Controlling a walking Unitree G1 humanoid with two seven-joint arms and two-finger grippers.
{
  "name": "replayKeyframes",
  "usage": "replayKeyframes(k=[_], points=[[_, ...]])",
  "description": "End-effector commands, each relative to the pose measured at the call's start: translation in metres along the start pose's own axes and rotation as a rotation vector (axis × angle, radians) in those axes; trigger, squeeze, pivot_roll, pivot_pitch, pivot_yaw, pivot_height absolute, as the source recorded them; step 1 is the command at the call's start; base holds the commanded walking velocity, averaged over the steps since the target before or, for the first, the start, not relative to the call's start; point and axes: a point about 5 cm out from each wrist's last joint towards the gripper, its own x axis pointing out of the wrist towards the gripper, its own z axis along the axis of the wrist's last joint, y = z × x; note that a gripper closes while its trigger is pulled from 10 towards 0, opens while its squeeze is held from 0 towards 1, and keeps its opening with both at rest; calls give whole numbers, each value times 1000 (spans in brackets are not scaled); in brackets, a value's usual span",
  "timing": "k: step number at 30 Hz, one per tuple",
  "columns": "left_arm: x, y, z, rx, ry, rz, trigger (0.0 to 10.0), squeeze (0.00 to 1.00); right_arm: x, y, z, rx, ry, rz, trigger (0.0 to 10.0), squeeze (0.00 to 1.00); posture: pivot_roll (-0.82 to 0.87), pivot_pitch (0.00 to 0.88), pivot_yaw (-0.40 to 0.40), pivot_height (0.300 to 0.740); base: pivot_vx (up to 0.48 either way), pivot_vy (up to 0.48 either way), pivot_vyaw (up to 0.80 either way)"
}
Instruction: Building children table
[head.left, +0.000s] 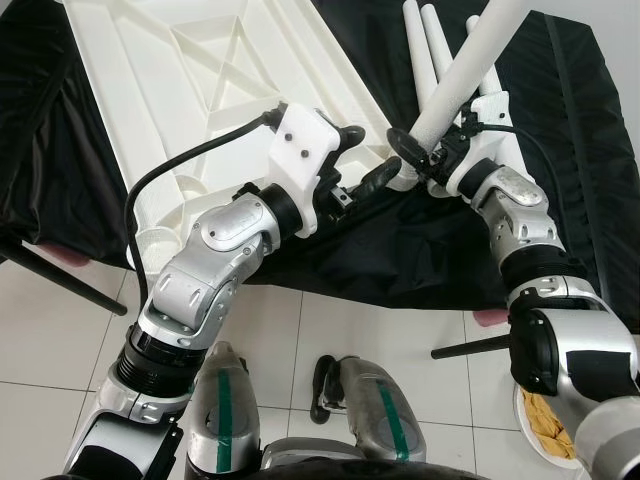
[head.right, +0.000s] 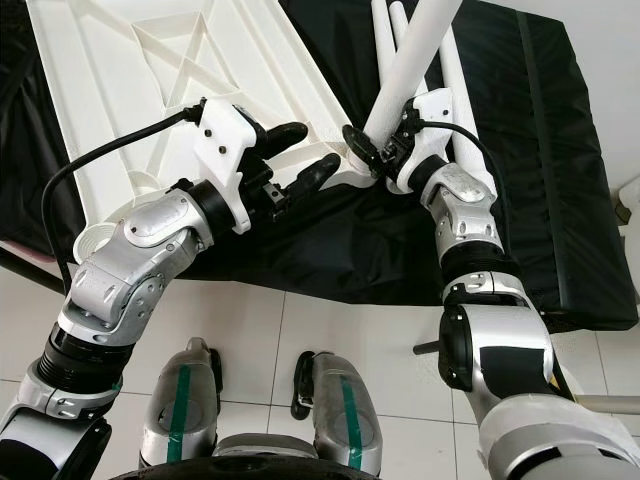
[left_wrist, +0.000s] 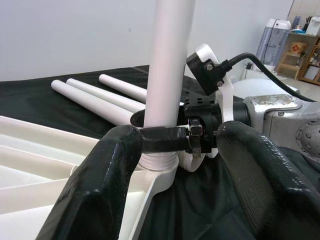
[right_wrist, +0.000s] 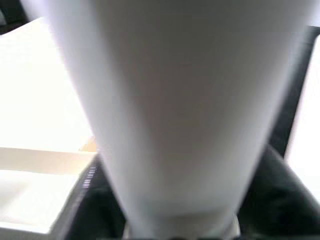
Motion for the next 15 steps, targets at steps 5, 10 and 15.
replayKeyframes(k=[5, 10, 15], points=[[3, -1, 0, 1, 2, -8, 10000, 0, -4, -5, 0, 8, -17, 32, 0, 0, 101, 45, -94, 740, 0, 0, 0], [3, -1, 0, -1, 1, -8, 10000, 0, -5, -4, -1, 4, -25, 34, 2118, 0, 100, 49, -95, 740, 0, 0, 0], [3, -1, 0, -2, 2, -8, 10000, 0, -3, -3, 1, 19, -46, 12, 10000, 0, 100, 49, -96, 740, 0, 0, 0]])
